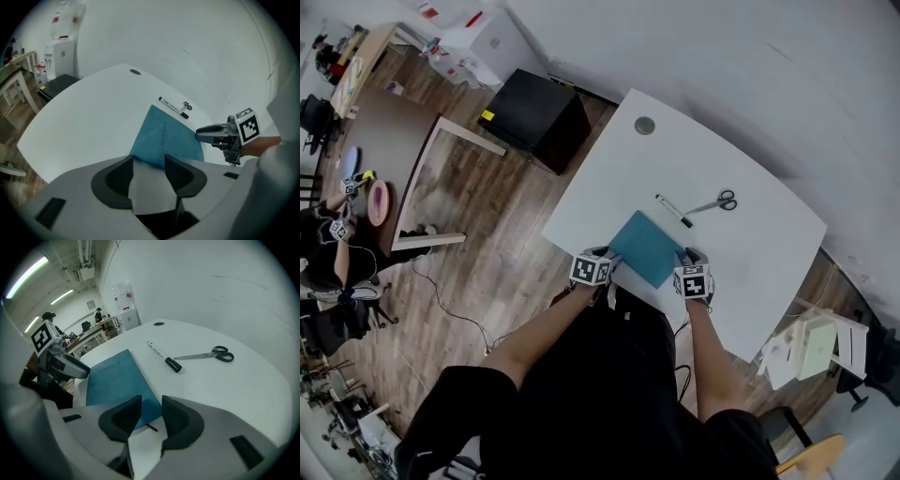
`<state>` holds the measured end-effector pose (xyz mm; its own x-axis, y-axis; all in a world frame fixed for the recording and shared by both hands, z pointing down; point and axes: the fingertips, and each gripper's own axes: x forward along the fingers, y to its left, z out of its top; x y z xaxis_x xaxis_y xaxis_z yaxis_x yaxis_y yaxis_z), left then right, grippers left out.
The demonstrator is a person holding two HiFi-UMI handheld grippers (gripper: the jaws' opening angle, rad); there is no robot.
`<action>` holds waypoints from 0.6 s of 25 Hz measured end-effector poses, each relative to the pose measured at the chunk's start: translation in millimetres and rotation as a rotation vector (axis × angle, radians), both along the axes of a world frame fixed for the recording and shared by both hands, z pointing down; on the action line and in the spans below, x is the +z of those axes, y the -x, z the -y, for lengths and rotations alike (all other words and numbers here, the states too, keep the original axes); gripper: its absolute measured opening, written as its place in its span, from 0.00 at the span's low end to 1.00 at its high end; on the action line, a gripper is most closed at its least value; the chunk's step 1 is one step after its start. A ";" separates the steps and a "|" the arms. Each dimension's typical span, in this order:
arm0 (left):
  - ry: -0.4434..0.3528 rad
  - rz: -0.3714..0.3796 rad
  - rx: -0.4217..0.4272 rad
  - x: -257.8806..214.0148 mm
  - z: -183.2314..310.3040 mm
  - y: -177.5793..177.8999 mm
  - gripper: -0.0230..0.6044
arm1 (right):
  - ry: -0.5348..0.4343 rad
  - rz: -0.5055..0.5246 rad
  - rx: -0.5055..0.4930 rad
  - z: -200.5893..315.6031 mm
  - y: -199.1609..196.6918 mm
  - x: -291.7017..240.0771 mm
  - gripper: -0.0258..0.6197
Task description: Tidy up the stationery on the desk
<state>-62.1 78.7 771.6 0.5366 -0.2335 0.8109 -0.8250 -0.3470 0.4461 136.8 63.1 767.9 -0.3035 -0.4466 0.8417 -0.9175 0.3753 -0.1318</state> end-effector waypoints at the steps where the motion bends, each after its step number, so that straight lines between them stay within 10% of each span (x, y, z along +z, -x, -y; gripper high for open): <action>1: 0.003 0.003 -0.008 1.7 0.5 -0.8 0.36 | -0.001 -0.004 0.000 -0.2 -0.6 1.6 0.25; 15: 0.013 -0.031 0.145 1.0 7.3 -1.7 0.36 | 0.041 -0.019 0.147 -13.2 0.1 3.1 0.25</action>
<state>-60.4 71.4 772.5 0.5890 -0.1412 0.7957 -0.7523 -0.4555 0.4760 136.7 76.3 771.0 -0.2212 -0.4499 0.8652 -0.9646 0.2313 -0.1264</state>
